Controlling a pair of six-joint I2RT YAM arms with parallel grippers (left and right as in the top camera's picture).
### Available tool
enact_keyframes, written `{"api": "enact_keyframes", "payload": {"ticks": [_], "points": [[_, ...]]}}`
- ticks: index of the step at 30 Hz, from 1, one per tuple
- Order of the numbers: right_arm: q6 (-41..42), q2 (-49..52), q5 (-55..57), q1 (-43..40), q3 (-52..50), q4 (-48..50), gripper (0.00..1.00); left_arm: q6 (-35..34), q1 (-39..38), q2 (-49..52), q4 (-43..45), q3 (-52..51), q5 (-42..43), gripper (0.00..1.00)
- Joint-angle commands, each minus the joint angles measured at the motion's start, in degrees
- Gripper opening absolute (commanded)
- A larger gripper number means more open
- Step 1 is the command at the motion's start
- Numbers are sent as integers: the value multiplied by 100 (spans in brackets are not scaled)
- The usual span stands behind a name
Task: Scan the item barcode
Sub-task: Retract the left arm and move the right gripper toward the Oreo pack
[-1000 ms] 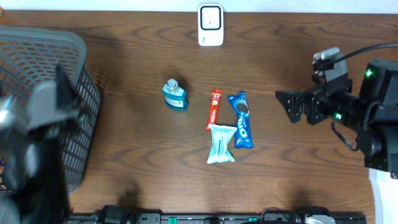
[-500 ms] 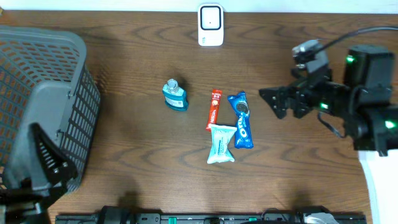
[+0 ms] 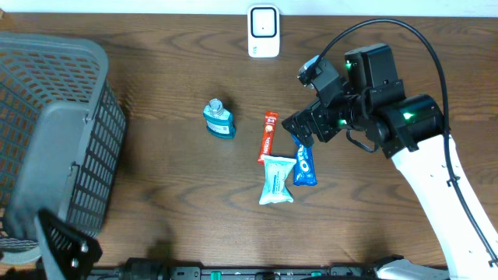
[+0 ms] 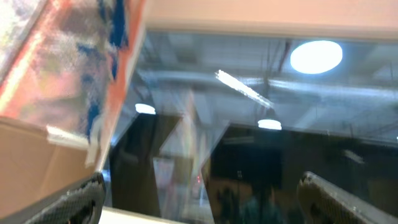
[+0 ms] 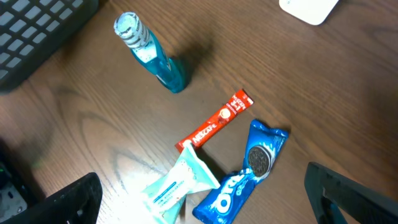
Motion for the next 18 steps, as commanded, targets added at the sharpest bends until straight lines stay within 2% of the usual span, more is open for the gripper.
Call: {"api": "enact_keyframes", "payload": {"ticks": [1,8,18], "points": [[-55,17,81,57,109,52,99,72,234,-332,304,-402,31,98],[-55,17,407,92,225,199,99,68,577,-306,625,-525,31,98],[-146,42,894,317,428,348,99,70,586,-304,638,-522,11,98]]}}
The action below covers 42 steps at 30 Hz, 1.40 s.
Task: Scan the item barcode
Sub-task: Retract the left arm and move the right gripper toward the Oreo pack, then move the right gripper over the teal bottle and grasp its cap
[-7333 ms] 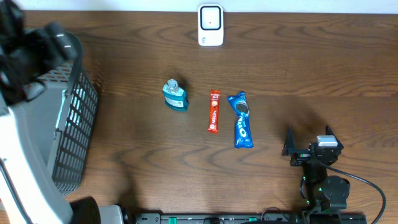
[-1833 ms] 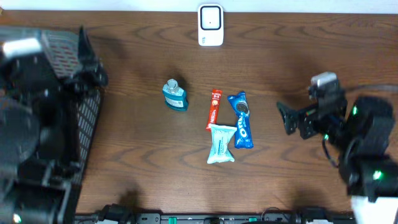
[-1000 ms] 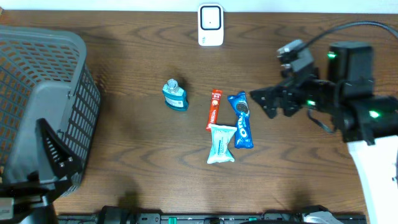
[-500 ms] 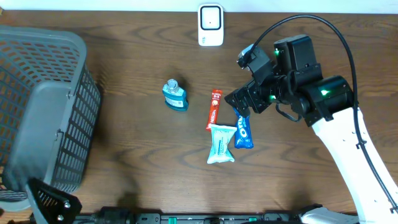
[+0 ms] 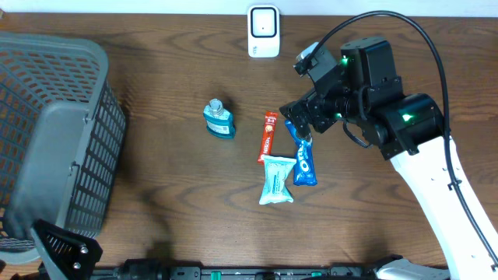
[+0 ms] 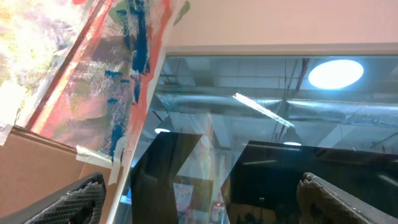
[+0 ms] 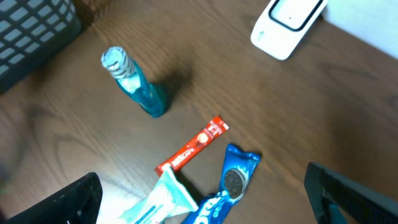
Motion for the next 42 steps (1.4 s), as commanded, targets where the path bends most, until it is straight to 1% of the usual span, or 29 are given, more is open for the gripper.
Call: {"api": "enact_keyframes", "payload": {"ticks": [1,6,10,15,19,23,28,33,38,42], "points": [[-131,55,260,103,120,4,99,57,33,-9,-107,35,15,98],[-197,249,549,225,120,33,99,-444,33,-9,-728,33,15,98],[-262,444,831,330,120,116,99,-507,35,-9,-1191,-24,111,98],[-273,702,885,450,120,313,99,-503,33,-9,-1235,-243,1104,98],[-273,767,883,483,120,503,99,-507,33,-9,-1373,-424,1639,98],[-319,868,863,522,120,719,99,-540,33,-9,-1652,-603,1668,98],[-339,1209,861,634,122,962,99,-977,33,-9,-1779,-848,1687,97],[-448,1685,863,857,208,1204,99,-977,33,-9,-2122,-1021,1707,98],[-446,2103,850,955,525,1226,99,-977,33,-9,-2422,-1113,1707,98],[-448,2400,586,1029,809,1213,99,-973,33,-9,-2603,-1137,1705,98]]}}
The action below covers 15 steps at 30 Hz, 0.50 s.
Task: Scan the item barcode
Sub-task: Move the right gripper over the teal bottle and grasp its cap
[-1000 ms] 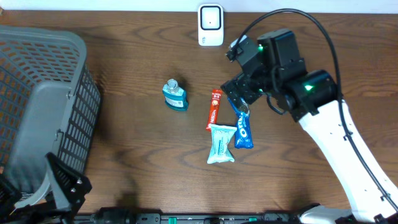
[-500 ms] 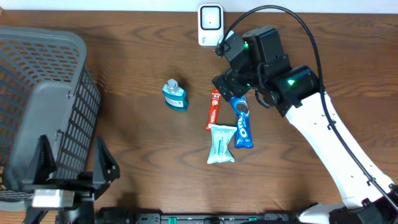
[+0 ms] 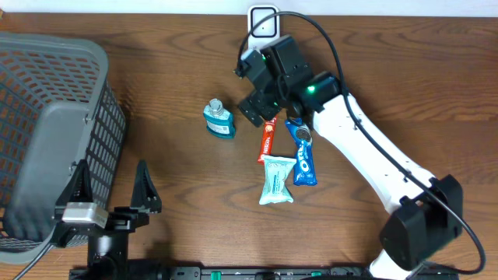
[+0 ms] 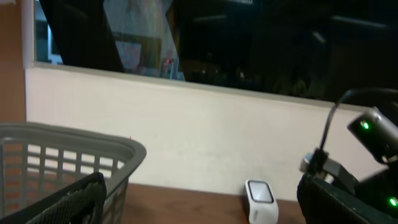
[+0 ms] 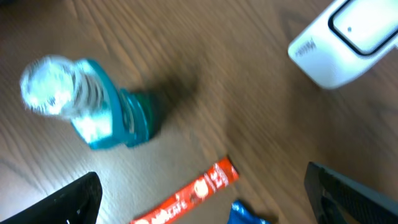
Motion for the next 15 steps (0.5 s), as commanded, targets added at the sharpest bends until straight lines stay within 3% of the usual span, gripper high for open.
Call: {"api": "enact_keyframes", "payload": {"ticks": [1,8,15], "points": [[-79,190,-299,103,387,7,99,-42,33,-11,-109,-48,96,98],[-83,238,-1281,284,496,68,99,-22,35,-9,-354,-83,94,98],[-122,463,-1429,409,496,348,99,-22,35,-9,-385,-83,94,98]]}}
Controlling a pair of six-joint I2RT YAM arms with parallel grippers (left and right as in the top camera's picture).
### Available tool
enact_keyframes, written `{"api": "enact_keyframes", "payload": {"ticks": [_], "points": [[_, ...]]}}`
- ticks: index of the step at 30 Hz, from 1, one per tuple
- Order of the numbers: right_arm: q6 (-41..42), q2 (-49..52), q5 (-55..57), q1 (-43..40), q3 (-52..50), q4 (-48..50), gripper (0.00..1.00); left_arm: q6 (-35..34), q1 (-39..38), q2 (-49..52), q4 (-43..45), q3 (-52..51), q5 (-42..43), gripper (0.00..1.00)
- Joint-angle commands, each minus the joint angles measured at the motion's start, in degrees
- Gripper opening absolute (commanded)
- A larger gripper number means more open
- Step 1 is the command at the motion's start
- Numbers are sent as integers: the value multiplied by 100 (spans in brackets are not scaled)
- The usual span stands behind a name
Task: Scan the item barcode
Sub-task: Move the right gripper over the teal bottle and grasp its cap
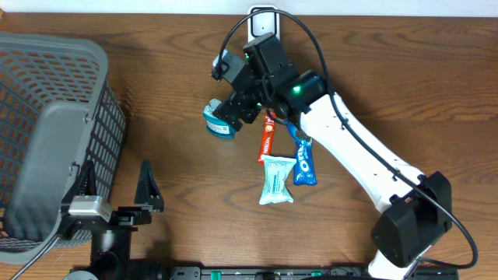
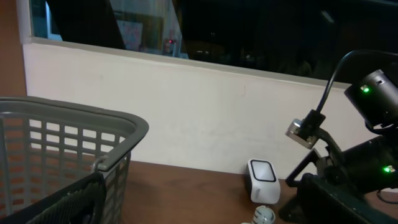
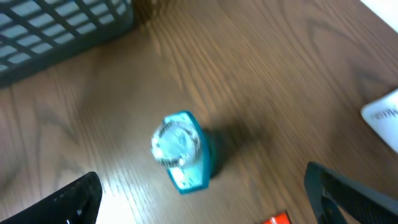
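A small teal bottle point(image 1: 219, 124) with a clear cap stands upright on the brown table; it also shows in the right wrist view point(image 3: 183, 151), and its cap point(image 2: 263, 215) in the left wrist view. My right gripper point(image 1: 230, 111) hangs just above it, open, the bottle point(image 3: 183, 151) lying between and ahead of its fingers point(image 3: 59, 200). The white scanner point(image 1: 262, 15) stands at the back edge, half hidden by the arm. My left gripper point(image 1: 115, 187) is open at the front left, holding nothing.
A grey mesh basket point(image 1: 54, 132) fills the left side. A red stick pack point(image 1: 267, 141), a blue Oreo pack point(image 1: 305, 165) and a pale blue packet point(image 1: 277, 180) lie right of the bottle. The right arm's cable arcs over the back middle.
My right gripper has moved left, from above the red stick near the scanner to over the teal bottle. The left gripper has barely shifted. Nothing was taken hold of.
My right gripper was open to the right of the snack packs, the left wrist camera facing the ceiling. Then the right gripper was a little further back. Later it was near the scanner and the left gripper sat level at the front. Now the right hangs over the bottle.
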Motion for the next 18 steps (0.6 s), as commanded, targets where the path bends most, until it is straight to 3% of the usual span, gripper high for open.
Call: {"api": "enact_keyframes", "payload": {"ticks": [1,18], "points": [[-107,286,-243,98,127,101,99,-24,35,-11,7,-26,94,98],[-151,931,-236,352,127,352,99,-22,35,-9,-42,-26,50,98]]}}
